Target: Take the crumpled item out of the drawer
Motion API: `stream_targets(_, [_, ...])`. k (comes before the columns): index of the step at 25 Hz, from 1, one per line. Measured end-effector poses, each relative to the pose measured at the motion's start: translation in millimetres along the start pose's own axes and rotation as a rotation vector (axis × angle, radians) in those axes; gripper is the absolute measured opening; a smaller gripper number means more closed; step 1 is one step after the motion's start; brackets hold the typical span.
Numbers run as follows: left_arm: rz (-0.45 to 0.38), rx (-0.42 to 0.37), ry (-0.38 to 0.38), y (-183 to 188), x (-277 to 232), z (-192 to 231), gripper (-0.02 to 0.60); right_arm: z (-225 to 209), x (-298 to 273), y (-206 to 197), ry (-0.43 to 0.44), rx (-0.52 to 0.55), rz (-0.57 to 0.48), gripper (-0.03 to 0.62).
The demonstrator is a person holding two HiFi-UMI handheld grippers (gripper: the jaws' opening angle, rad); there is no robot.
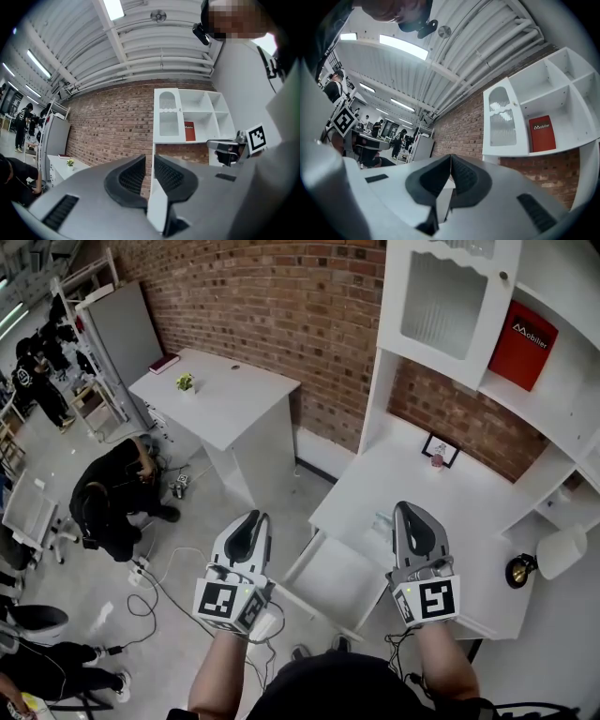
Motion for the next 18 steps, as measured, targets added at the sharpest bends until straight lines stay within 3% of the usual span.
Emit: stream_targets(18, [0.021, 0.011, -0.028, -8.1, -6.5, 1.5, 0.055, 0.1, -0.3, -1.7, -0.014, 0.007, 0.019, 0.000])
Point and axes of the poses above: the fingertips, and each gripper's own axes: x backward along the fingers, z to its left, y out of its top, the point moved 6 cm from there along x, backward along the fingers, and after that the axes turned 3 degrees about -x, right-handed, at the moved point
